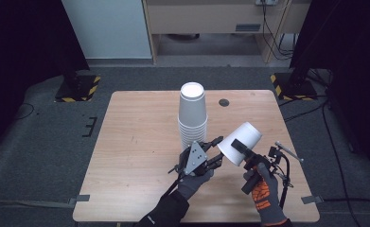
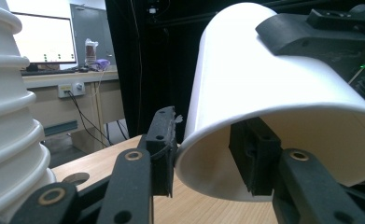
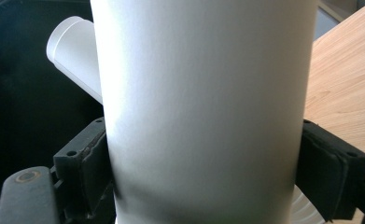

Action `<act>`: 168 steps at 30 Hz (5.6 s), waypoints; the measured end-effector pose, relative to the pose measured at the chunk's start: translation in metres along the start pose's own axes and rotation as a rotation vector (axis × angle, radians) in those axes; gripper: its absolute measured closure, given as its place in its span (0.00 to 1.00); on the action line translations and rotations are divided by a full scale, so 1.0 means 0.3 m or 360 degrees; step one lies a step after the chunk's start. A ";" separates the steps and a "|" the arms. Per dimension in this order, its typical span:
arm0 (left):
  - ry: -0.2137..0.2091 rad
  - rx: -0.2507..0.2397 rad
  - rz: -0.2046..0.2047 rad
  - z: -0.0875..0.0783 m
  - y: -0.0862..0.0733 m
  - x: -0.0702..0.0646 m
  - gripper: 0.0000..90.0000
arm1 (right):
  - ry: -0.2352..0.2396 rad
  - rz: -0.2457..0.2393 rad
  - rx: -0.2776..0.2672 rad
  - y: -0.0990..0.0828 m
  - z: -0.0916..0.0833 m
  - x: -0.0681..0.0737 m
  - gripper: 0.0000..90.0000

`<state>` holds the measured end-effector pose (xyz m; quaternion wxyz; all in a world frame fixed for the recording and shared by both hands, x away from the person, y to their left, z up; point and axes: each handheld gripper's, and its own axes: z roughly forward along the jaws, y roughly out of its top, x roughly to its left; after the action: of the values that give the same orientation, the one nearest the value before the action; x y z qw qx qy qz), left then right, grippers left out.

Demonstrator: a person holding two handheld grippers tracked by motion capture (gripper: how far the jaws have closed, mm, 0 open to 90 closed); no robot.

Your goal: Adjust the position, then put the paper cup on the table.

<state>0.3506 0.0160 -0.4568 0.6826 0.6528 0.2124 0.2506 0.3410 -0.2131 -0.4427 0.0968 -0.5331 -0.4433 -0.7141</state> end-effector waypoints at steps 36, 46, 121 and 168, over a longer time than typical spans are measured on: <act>0.0022 -0.0007 -0.0007 0.012 -0.006 0.016 0.93 | 0.0042 0.0056 0.0084 -0.011 0.018 -0.015 0.16; 0.0013 0.0016 0.0005 0.009 -0.005 0.018 0.94 | 0.0031 -0.0098 0.0085 0.000 0.021 -0.012 0.14; -0.0161 0.0154 -0.0009 -0.153 0.029 0.021 0.97 | -0.0101 -0.0187 -0.0105 0.101 -0.033 -0.086 0.05; -0.0128 0.0284 -0.0150 -0.338 0.052 0.122 0.97 | -0.0892 -0.1238 0.0184 0.090 -0.071 -0.165 0.10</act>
<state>0.3159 0.1186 -0.4458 0.6409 0.7097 0.2368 0.1719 0.3636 -0.2613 -0.4711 -0.2711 -0.4933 -0.6579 -0.5002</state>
